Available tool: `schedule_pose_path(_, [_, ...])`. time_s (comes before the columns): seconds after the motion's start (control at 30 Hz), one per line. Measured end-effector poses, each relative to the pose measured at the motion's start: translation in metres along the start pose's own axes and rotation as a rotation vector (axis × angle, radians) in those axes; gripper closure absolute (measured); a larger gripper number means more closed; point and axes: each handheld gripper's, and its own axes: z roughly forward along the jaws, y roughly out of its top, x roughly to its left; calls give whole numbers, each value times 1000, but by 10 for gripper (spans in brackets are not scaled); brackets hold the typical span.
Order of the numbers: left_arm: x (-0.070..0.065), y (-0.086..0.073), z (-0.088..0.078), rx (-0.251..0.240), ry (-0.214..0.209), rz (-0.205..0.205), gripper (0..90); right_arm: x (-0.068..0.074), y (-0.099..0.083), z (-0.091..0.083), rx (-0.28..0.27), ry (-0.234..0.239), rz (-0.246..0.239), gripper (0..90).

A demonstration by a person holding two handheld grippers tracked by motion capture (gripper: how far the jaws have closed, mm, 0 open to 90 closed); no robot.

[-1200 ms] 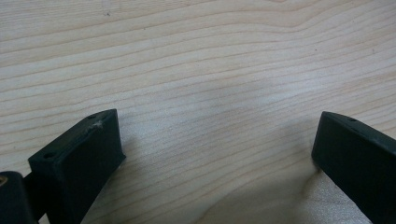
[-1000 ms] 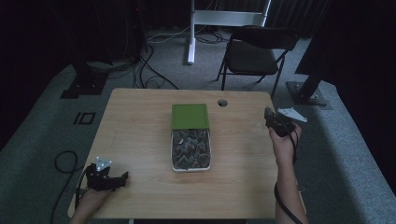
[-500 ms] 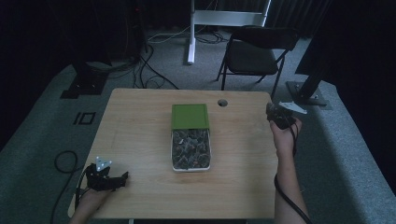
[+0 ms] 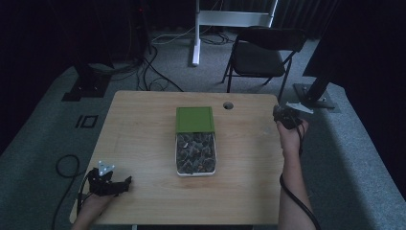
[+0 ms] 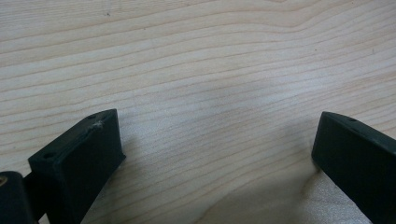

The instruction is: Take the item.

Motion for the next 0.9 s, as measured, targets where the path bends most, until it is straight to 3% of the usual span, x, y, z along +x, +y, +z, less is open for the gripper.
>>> schedule_pose_path(0.43, [0, 0, 0, 0, 0, 0, 22, 3, -2, 11, 27, 5, 9, 742])
schedule_pose_path(0.57, [0, 0, 0, 0, 0, 0, 22, 5, 0, 12, 23, 2, -5, 735])
schedule_pose_path(0.9, [0, 0, 0, 0, 0, 0, 22, 2, -1, 12, 39, -4, 10, 699])
